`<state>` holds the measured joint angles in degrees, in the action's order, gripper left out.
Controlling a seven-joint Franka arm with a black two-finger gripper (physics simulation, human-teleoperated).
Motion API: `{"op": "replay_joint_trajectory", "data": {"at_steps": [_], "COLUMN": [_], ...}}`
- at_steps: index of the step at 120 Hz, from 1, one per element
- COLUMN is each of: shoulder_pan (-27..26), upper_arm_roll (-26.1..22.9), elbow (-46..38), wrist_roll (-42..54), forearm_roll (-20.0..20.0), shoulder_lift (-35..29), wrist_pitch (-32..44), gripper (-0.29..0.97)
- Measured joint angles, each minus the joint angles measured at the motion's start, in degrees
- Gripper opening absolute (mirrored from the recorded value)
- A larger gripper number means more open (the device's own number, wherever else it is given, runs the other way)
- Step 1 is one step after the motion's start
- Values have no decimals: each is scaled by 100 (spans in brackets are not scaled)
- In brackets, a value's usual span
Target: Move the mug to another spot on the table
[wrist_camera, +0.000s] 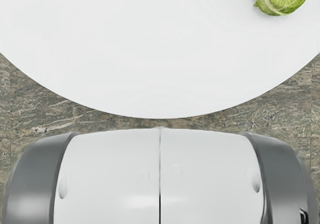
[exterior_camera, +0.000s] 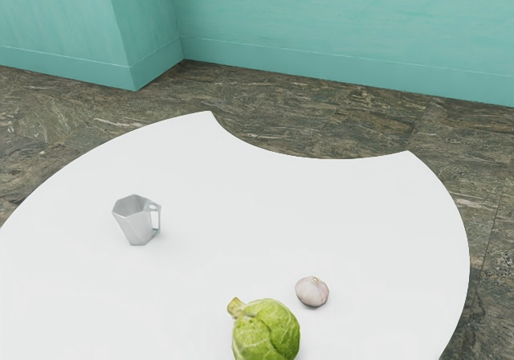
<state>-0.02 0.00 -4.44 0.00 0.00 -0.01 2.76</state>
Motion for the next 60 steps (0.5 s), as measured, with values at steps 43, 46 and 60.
{"op": "replay_joint_trajectory", "data": {"at_steps": [43, 46, 60], "shoulder_pan": [0, 0, 0], "upper_arm_roll": [0, 0, 0], "elbow": [-734, -800, -1140], "wrist_roll": [0, 0, 0], "forearm_roll": [0, 0, 0], "shoulder_lift": [1, 1, 2], "wrist_pitch": [595, 650, 937], "gripper": [68, 68, 68]}}
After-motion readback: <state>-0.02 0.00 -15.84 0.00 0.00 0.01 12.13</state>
